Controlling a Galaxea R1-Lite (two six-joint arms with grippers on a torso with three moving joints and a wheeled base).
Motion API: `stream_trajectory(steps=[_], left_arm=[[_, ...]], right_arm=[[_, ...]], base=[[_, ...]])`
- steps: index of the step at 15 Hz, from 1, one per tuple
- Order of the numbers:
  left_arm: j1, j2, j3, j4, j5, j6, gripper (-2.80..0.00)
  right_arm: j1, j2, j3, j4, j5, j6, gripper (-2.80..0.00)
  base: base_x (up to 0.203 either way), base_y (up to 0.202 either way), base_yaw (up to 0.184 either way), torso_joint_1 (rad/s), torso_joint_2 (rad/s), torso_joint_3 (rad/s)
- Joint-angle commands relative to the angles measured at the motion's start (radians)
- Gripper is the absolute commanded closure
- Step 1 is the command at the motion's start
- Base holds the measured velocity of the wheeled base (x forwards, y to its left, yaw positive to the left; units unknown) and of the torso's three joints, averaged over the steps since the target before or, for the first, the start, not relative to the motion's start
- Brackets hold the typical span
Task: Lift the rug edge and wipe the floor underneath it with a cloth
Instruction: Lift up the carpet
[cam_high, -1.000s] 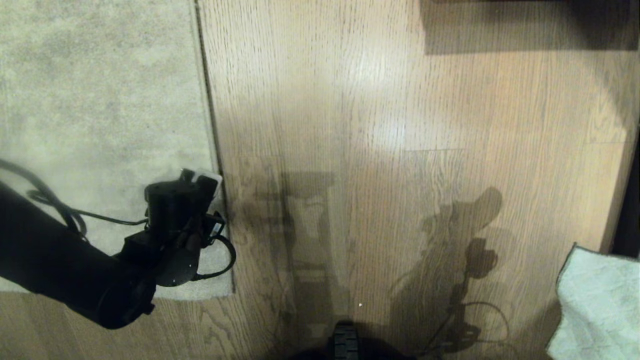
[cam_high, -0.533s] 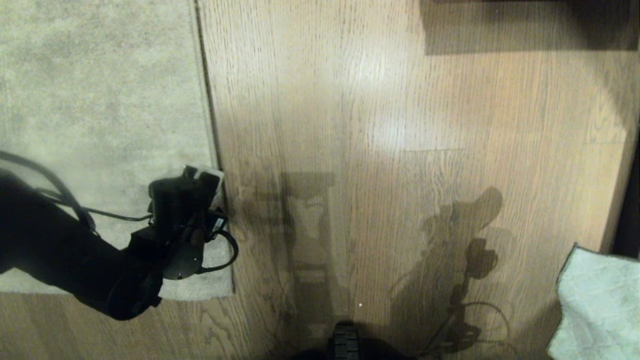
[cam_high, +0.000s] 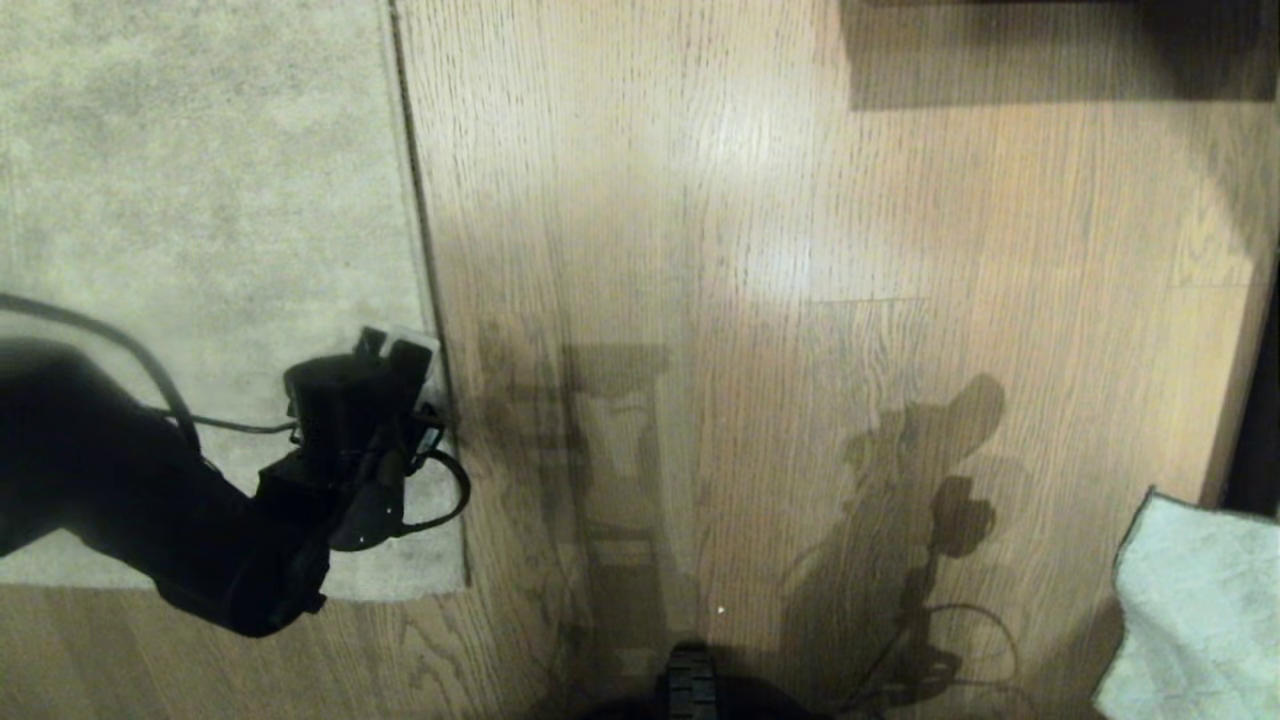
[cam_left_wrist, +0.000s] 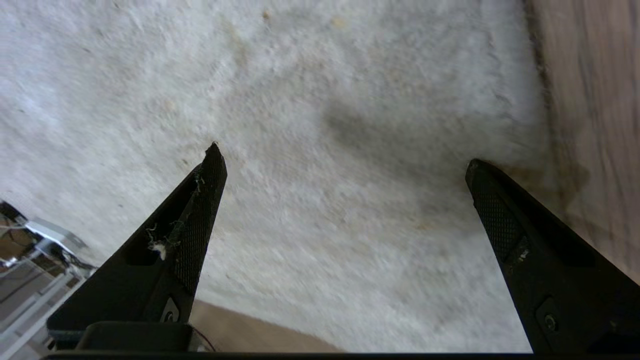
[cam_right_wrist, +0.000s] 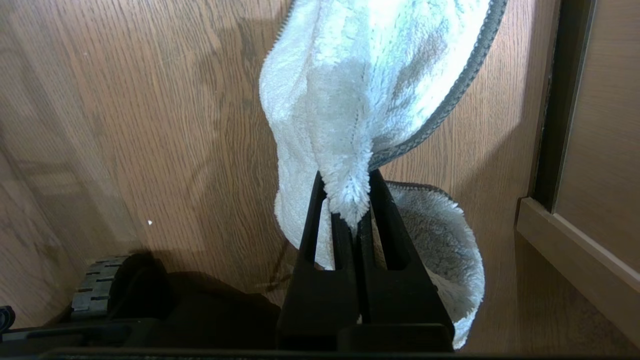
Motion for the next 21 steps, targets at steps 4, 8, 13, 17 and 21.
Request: stream_trajectory(steps=[4, 8, 13, 17, 21], left_arm=[[0.026, 0.011, 0.048, -0.086, 0.008, 0.045, -2.8], [0.008, 0.003, 0.047, -0.097, 0.006, 0.043, -2.8], [-0.016, -0.046, 0.06, -0.091, 0.006, 0.043, -2.8], [-0.041, -0.066, 0.061, -0.091, 0.006, 0.043, -2.8], [-0.058, -0.043, 0.056, -0.091, 0.005, 0.042, -2.8]], right_arm=[[0.0, 0.002, 0.0, 0.0, -0.001, 0.0, 0.0], [0.0, 0.002, 0.0, 0.0, -0.001, 0.0, 0.0], [0.0, 0.002, 0.0, 0.0, -0.001, 0.0, 0.0], [0.0, 0.002, 0.0, 0.0, -0.001, 0.0, 0.0], [0.0, 0.002, 0.0, 0.0, -0.001, 0.0, 0.0]], base=[[0.0, 0.0, 0.0, 0.0, 0.0, 0.0], [0.0, 0.0, 0.0, 0.0, 0.0, 0.0], [0.0, 0.0, 0.0, 0.0, 0.0, 0.0], [0.0, 0.0, 0.0, 0.0, 0.0, 0.0], [0.0, 0.0, 0.0, 0.0, 0.0, 0.0]])
